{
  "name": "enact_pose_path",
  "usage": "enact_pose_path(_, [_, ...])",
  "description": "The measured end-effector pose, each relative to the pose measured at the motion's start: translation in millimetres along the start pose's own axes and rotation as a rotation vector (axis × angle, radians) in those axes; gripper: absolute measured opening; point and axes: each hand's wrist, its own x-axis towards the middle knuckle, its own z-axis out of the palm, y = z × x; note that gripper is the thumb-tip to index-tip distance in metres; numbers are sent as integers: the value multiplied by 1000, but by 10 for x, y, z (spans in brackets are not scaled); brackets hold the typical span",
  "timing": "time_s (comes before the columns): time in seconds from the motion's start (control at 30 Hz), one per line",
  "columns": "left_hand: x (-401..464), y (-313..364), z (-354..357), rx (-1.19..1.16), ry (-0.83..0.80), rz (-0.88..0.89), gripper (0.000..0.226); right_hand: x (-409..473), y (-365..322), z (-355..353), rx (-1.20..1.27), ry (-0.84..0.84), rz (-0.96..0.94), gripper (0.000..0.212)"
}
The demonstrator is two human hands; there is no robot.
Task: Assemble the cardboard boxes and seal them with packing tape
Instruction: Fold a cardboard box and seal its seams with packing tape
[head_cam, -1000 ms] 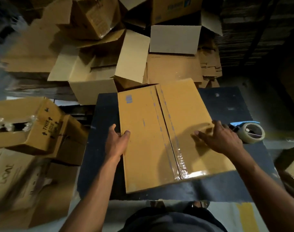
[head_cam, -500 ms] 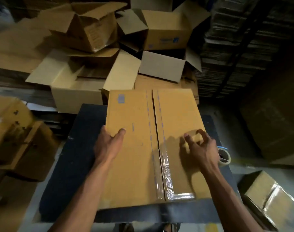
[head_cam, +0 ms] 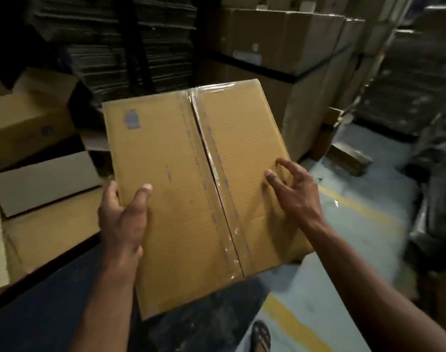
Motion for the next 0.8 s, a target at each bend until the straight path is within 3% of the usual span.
enact_pose_path(0.1, [-58, -41, 849, -27, -222, -42, 58, 213, 520, -564, -66, 153, 65, 57])
enact_pose_path(0.23, [-172, -237, 2105, 50, -503, -156, 59, 493, 1460, -1349, -161, 234, 201, 59])
enact_pose_path(0.33, [-297, -468, 3171, 64, -681, -288, 29, 703, 2311, -1818, -147, 346, 332, 59])
enact_pose_path(0.43, [-405, -867, 4438, 126, -786, -376, 22, 1142, 3354, -2138, -148, 501, 473, 55])
enact_pose_path(0.53, [-407, -1447, 5940, 231, -832, -415, 27, 1837, 4620, -2365, -156, 515, 572, 64])
enact_pose_path(0.63, [-470, -2371, 7418, 409, -753, -487, 42, 2507, 6004, -2445, -229, 419, 652, 73])
enact_pose_path(0.73, [-664, -3360, 8717, 612, -722, -480, 65, 2981, 7312, -2518, -362, 320, 769, 53])
enact_pose_path(0.8, [-802, -3918, 9413, 676, -781, -454, 57, 3208, 8185, -2530, -429, 271, 856, 44])
